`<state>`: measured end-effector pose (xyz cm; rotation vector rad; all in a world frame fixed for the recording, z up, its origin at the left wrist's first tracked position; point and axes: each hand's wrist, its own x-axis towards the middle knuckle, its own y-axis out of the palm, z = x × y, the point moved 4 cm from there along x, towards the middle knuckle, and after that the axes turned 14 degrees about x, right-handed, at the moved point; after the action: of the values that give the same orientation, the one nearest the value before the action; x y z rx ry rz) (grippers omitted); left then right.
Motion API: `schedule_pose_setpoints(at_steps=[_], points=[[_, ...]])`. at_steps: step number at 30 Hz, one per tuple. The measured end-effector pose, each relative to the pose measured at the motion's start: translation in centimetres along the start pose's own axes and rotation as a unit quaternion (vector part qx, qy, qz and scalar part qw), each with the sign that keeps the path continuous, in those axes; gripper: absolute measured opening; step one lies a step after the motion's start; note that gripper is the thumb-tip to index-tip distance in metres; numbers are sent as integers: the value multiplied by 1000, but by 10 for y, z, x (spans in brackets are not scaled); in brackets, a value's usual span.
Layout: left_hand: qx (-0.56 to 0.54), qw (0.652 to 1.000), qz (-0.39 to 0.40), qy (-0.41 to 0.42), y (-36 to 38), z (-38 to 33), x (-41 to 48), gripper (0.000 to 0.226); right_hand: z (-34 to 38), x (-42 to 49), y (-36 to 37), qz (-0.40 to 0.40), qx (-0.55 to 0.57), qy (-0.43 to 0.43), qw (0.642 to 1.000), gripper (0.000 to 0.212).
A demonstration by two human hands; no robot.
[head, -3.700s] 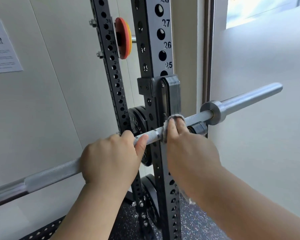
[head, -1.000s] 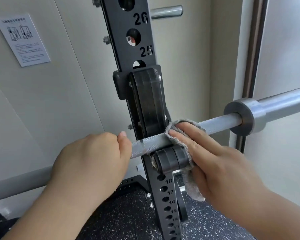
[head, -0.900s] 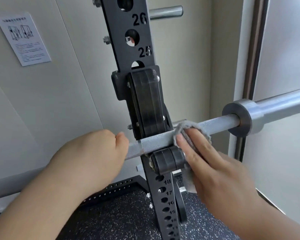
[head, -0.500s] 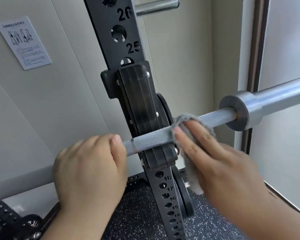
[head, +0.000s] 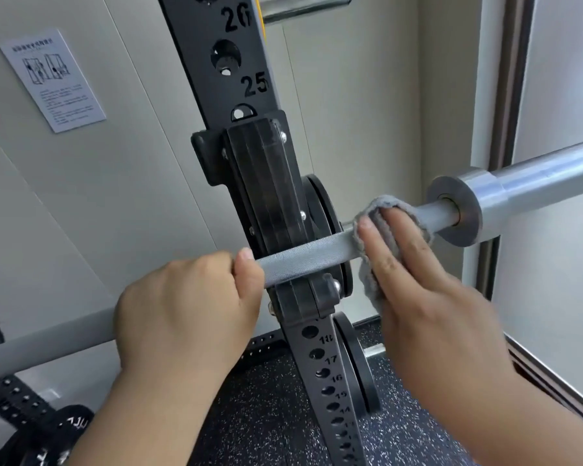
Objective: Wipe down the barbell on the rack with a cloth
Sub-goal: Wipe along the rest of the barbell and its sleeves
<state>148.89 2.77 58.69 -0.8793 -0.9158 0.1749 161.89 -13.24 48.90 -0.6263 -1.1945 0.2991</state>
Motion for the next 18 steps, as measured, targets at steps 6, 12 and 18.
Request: schedule_pose_setpoints(at_steps=[6,12,18], points=[[-17,997,68,13,-6,4,14,66,14,-1,6,-21,62,-42,997,76],[3,998,-60,12,0,2,-3,56,12,-6,12,-31,54,15,998,81],[-38,990,-139,-10,11,2,-22,46,8,1,-6,-36,36,1,999,67]])
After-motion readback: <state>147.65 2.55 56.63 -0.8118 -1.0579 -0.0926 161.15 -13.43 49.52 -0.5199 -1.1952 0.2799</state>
